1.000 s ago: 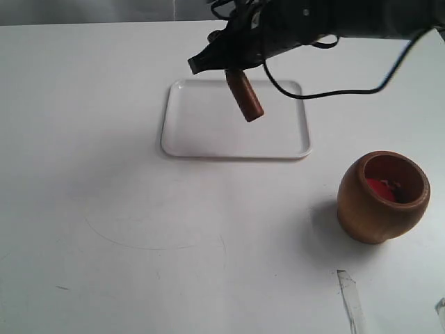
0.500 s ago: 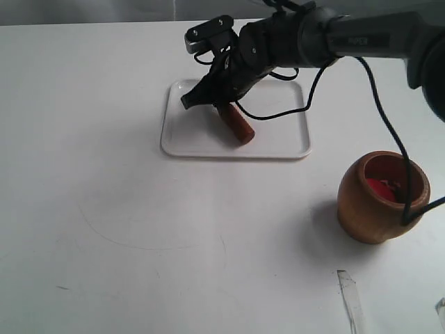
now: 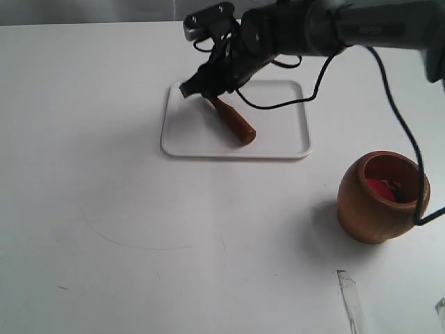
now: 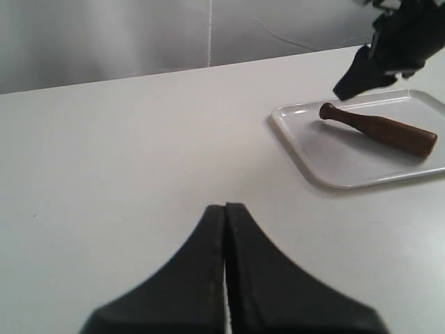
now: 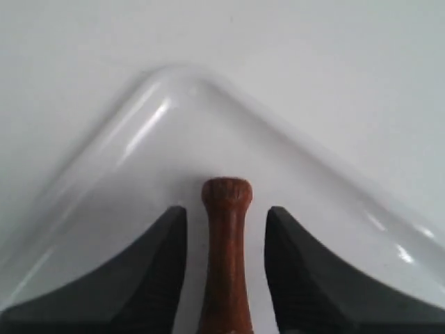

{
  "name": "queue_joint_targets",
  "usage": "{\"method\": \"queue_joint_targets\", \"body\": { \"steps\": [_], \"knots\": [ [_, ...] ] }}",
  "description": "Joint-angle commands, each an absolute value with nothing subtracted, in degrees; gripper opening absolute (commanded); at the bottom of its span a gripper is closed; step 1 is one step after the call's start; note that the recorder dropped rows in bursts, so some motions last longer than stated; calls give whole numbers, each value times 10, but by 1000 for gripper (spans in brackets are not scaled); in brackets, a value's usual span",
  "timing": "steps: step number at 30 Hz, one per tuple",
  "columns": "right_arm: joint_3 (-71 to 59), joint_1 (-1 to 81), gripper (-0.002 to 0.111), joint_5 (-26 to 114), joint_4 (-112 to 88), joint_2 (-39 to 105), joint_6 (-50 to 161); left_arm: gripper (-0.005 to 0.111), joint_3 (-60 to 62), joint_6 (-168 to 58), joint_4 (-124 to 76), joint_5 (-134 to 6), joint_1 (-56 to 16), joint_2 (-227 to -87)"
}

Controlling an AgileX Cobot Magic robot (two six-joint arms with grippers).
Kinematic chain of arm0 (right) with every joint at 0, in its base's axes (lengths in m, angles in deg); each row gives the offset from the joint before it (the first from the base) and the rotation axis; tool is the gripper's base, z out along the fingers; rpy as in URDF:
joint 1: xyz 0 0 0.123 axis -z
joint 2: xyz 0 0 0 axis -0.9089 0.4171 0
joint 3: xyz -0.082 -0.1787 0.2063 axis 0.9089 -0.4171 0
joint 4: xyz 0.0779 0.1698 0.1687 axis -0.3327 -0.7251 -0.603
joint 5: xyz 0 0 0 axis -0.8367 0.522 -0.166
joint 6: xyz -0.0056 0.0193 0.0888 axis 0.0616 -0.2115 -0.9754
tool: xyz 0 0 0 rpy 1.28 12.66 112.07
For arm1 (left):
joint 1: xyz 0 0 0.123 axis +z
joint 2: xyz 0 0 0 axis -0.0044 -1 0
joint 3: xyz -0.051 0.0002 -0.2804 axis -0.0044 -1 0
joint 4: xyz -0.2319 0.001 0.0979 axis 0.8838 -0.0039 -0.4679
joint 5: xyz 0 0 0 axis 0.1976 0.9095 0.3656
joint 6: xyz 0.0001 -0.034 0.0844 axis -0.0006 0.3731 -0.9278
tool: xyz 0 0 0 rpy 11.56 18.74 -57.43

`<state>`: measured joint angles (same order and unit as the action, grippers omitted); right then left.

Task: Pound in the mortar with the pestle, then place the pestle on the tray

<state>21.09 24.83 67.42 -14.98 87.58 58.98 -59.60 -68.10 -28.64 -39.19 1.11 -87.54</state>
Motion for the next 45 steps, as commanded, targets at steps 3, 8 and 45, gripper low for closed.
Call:
{"method": "queue_joint_targets", "body": {
  "steps": [3,8,45],
  "knots": [
    [214,247,38,746,-143,743,590,0,-596,-676,-282,-394,7,-875],
    [180,207,7,802,-89,609,593,0,-596,-676,-282,-394,7,-875],
    [-419,25,0,400,-249,176,575,0,-596,-676,-282,-394,7,-875]
  ]
}}
